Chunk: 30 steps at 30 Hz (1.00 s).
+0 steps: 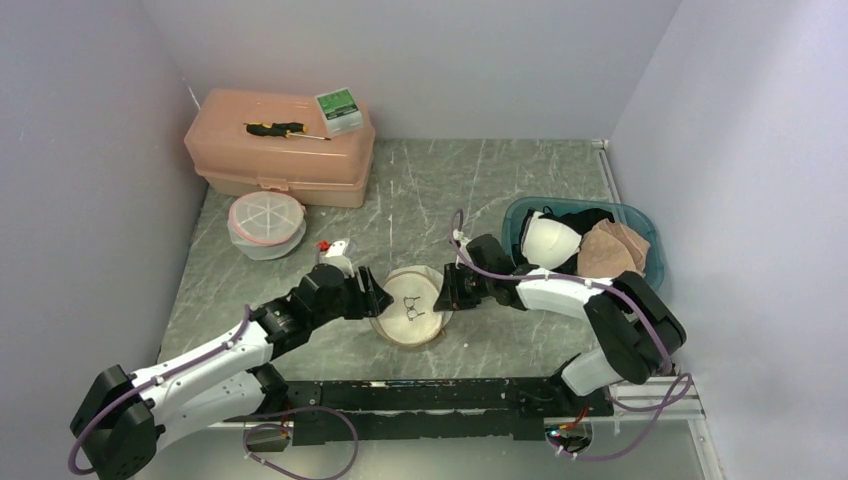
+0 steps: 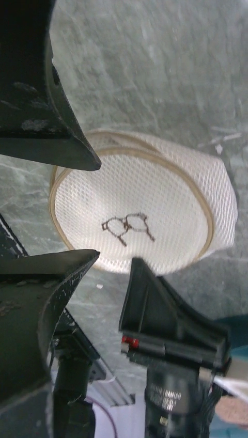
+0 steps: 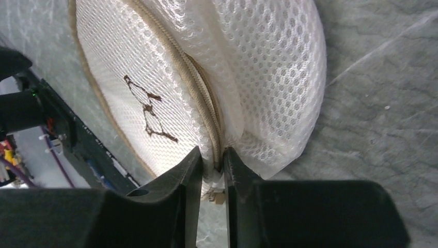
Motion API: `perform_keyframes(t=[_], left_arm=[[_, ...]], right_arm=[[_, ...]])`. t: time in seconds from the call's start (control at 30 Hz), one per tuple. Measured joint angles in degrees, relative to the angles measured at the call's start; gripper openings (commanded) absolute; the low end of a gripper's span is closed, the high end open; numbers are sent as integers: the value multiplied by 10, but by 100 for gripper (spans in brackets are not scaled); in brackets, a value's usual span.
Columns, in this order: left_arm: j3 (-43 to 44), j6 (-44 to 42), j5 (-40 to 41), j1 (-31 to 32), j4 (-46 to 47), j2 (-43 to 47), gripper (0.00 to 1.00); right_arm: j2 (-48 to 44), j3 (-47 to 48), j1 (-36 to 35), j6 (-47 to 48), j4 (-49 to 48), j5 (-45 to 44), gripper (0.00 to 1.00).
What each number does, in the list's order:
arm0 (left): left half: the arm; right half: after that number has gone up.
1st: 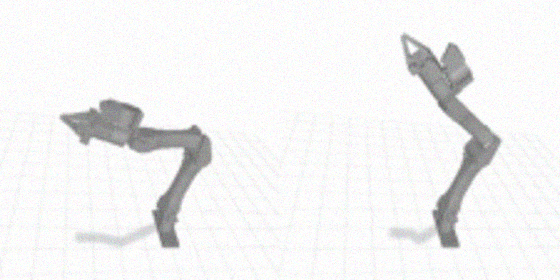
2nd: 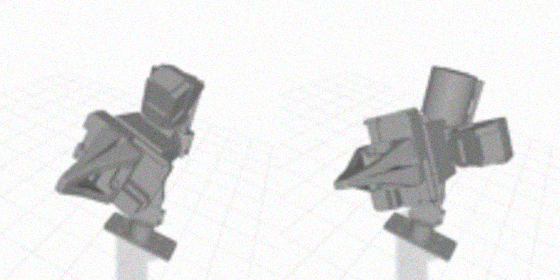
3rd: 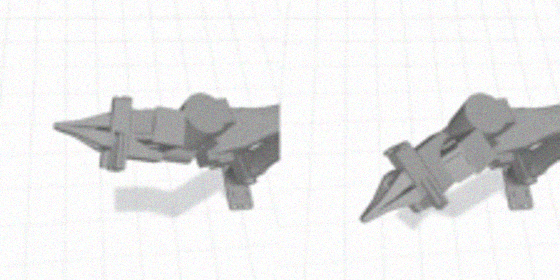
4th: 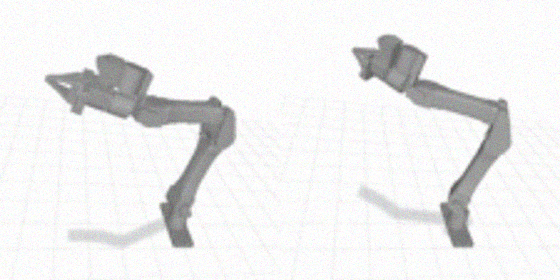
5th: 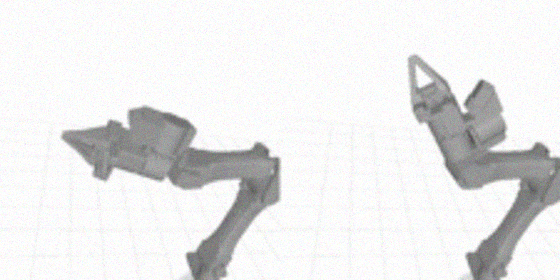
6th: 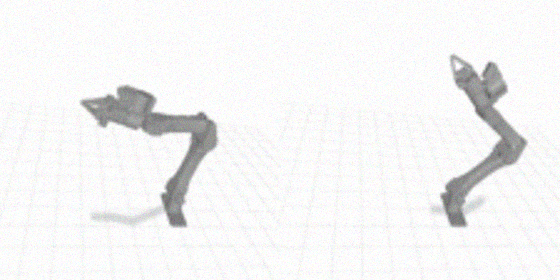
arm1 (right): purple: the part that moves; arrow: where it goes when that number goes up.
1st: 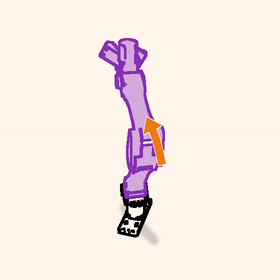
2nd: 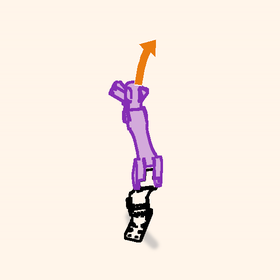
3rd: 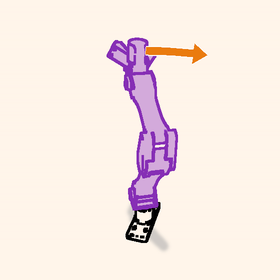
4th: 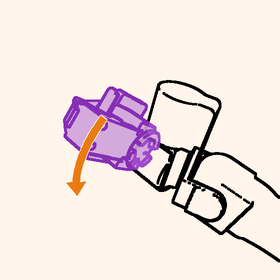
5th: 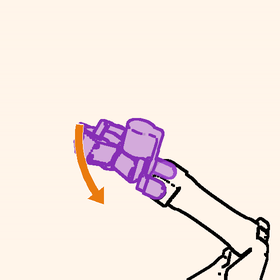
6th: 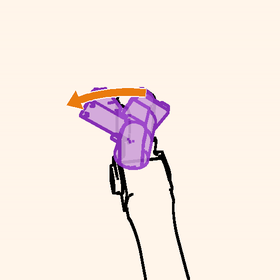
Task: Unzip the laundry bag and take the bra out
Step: Move the laundry bag to the center of the board.
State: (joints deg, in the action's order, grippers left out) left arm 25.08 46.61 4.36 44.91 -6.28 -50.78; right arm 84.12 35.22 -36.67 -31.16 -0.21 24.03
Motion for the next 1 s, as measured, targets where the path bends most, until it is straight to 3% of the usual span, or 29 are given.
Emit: perform_keyframes(t=[0.17,0.33,0.43,0.5,0.57,0.67,1.0], left_arm=[[21,-14,-46,0,25,-31,57],[36,-23,-69,0,42,-56,55],[38,-26,-83,0,54,-67,50],[42,-27,-96,0,68,-86,46],[43,-28,-105,0,88,-112,41],[44,-24,-105,0,111,-158,35],[46,-20,-51,-1,130,-203,30]], right_arm=[[3,5,0,-9,12,-21,61],[-45,5,0,-8,57,-51,66],[-112,7,0,-5,95,-77,60],[-156,7,0,-5,104,-82,47],[-202,4,0,-4,94,-75,37],[-233,-7,-2,-12,47,-47,30],[-59,-8,-7,-60,-94,-3,20]])
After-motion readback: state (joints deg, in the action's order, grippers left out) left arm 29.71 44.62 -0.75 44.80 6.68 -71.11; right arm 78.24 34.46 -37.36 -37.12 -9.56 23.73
